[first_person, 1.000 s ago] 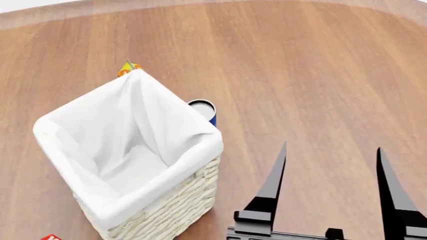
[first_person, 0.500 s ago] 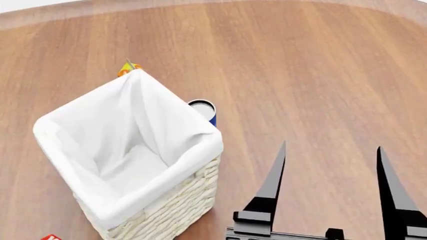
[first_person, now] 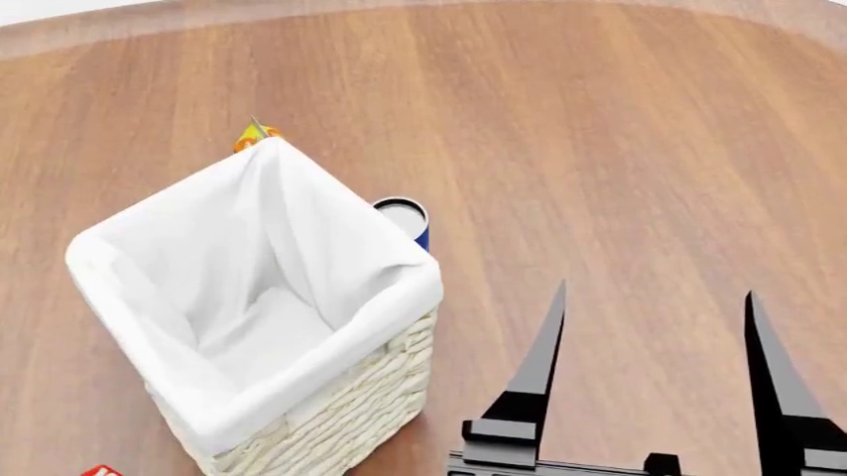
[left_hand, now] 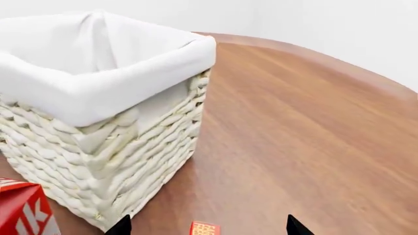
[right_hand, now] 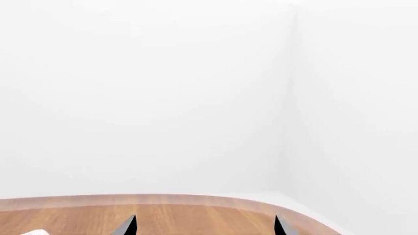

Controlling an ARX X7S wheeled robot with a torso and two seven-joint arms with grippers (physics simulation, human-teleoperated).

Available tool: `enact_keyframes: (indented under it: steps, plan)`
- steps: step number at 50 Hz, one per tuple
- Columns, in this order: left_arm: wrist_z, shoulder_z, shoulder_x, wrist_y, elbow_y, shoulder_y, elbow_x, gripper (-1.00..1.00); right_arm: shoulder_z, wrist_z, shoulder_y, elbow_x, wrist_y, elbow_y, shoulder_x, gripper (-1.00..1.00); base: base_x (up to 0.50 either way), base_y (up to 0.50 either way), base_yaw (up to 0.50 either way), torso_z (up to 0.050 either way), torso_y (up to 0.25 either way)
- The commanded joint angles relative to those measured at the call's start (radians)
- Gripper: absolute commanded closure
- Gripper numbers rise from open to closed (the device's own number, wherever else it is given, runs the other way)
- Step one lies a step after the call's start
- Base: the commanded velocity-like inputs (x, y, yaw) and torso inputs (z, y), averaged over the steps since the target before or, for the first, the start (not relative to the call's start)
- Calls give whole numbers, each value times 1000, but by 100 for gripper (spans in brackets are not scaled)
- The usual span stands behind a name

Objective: Pick up the butter and put it in the basket.

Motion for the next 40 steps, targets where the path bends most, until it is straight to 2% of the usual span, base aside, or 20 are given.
enact_keyframes:
  steps: [1, 40]
  plan:
    - [-10, -7, 12, -16, -54, -8, -16, -100, -2, 5, -2, 5, -8, 5, 4, -100, 0, 0, 0, 0, 0]
    - [-14, 59, 41, -73, -226, -62, 38, -100, -11, 23, 4, 18, -10, 11, 20, -100, 0, 0, 0, 0, 0]
